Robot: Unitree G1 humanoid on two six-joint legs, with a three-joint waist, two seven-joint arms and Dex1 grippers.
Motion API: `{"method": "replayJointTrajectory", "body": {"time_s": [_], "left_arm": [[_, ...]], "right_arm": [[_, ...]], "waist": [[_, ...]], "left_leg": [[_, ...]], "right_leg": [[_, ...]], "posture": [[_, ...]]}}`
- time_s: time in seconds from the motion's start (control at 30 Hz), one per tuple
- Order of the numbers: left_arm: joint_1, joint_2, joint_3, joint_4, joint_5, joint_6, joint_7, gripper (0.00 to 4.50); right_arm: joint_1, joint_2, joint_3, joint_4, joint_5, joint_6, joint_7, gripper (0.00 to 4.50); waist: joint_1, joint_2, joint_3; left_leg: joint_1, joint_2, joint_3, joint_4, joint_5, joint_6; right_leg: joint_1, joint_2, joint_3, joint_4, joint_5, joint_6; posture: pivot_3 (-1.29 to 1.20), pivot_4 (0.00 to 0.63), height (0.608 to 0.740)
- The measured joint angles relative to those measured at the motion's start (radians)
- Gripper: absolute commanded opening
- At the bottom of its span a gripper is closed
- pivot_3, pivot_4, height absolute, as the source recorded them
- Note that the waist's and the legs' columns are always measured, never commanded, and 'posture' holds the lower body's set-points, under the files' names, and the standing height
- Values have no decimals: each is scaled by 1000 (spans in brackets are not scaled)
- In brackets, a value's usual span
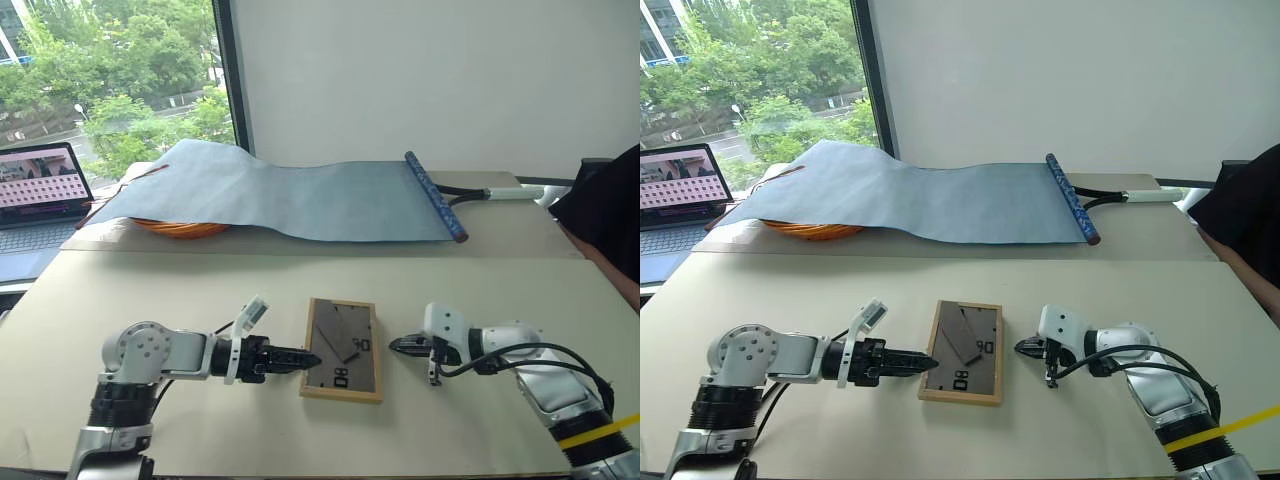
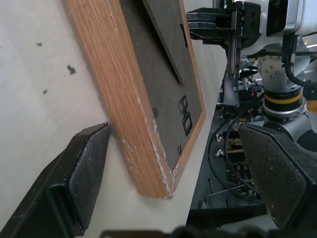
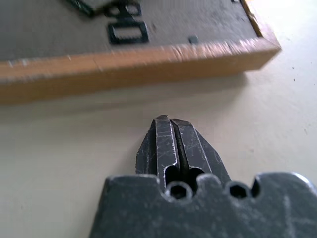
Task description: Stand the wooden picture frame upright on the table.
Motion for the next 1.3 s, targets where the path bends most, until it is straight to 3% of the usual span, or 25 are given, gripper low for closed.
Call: {"method": "replayJointTrajectory", "body": {"time_s": [0.3, 0.4, 0.63, 0.67, 0.77, 0.97, 1.07, 1.2, 1.3], "left_arm": [[-22, -96, 52, 96, -97, 8, 141, 4461], [-21, -122, 84, 114, -111, 11, 185, 3798], [-6, -85, 92, 98, -188, 11, 196, 1366], [-7, -70, 99, 96, -203, 11, 192, 1148], [-17, -31, 131, 103, -226, 11, 183, 1156], [-71, 103, 192, 121, -262, 11, 102, 1156], [-73, 132, 177, 110, -260, 11, 48, 1156], [-75, 139, 136, 75, -248, 10, -8, 1156], [-76, 133, 114, 60, -235, 2, -25, 1156]], "right_arm": [[24, 42, 7, -52, -5, 47, -37, 0], [30, 49, 7, -68, -5, 61, -46, 0], [33, 50, 6, -86, 3, 82, -54, 0], [33, 50, 2, -89, 7, 91, -53, 0], [41, 45, -25, -94, 44, 128, -55, 0], [10, -32, -241, -162, 299, 395, -23, 1854], [-58, -17, -318, -213, 477, 563, -35, 2795], [-150, 30, -315, -274, 603, 697, -90, 4275], [-193, 69, -254, -280, 609, 719, -131, 4411]], "waist": [[1, 0, -1], [0, 0, -1], [-4, 0, -1], [-3, 0, -1], [-1, 0, -1], [4, -1, 1], [1, -1, 1], [0, -1, 2], [0, -1, 2]], "left_leg": [[0, 0, 0, 0, 0, 0], [0, 0, 0, -1, 0, 0], [-1, 0, 0, -2, 0, 0], [-1, 0, 0, -2, 0, 0], [-3, 0, 0, -2, 0, -1], [-4, -1, 0, -3, 0, -1], [-4, -1, -1, -4, 0, -1], [-4, -1, -1, -6, 0, -1], [-5, -1, -1, -6, 0, -1]], "right_leg": [[0, 0, 0, 0, 0, 0], [-1, 0, 0, 0, 0, 0], [-2, 0, 0, 0, 0, -1], [-2, 0, 0, 0, 0, -1], [-3, 0, 0, 0, 0, -1], [-4, -1, 0, -2, 0, -1], [-5, -1, 0, -2, 0, -2], [-5, -1, -1, -3, 0, -2], [-6, -1, -1, -3, 0, -2]], "posture": [[0, 150, 698], [0, 150, 698], [0, 150, 698], [0, 150, 698], [0, 150, 698], [0, 150, 698], [0, 150, 698], [0, 150, 698], [0, 150, 698]]}}
